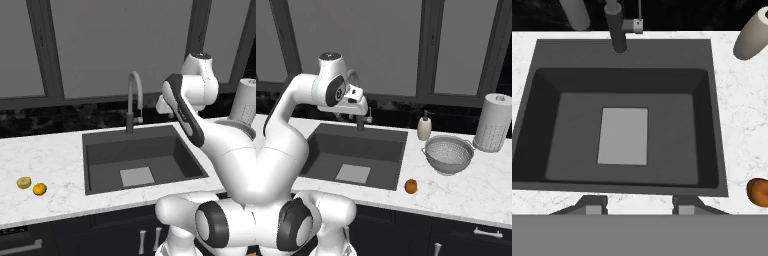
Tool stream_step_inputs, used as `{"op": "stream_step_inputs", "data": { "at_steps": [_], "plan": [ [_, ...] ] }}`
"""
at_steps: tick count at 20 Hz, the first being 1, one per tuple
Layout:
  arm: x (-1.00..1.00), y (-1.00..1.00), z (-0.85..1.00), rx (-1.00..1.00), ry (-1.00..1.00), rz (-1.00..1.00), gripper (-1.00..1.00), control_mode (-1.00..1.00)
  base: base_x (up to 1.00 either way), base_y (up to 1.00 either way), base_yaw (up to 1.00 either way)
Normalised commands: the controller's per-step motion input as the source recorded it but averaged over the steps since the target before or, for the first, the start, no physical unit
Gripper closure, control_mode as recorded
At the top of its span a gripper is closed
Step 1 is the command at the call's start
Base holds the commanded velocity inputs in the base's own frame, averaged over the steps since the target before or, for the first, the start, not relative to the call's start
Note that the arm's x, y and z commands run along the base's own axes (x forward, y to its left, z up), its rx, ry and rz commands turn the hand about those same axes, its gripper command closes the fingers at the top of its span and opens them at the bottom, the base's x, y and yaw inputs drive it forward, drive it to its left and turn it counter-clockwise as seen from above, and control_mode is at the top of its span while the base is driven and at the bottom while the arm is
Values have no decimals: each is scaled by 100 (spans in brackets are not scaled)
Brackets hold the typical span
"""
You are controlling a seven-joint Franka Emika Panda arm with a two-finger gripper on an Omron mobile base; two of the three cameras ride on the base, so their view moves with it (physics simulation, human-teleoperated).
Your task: Put the colander in the sink, put the kiwi, tangerine, peach in the colander, and turn on the sink faucet and pour water over the colander.
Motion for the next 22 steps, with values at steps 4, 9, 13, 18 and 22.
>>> {"op": "stream_step_inputs", "data": {
  "at_steps": [4, 9, 13, 18, 22],
  "plan": [
    [-11, -19, 0, 3, 0, -3, -100, -100, 0, 0, 0],
    [-5, -98, 0, 23, -5, -23, -100, -100, 0, 0, 0],
    [0, -100, -1, 20, 0, -30, -100, -100, 0, 0, 0],
    [0, -100, -1, 7, 0, -39, -100, -100, 0, 0, 0],
    [0, -100, -4, 0, 0, -37, -100, -100, 0, 0, 0]
  ]
}}
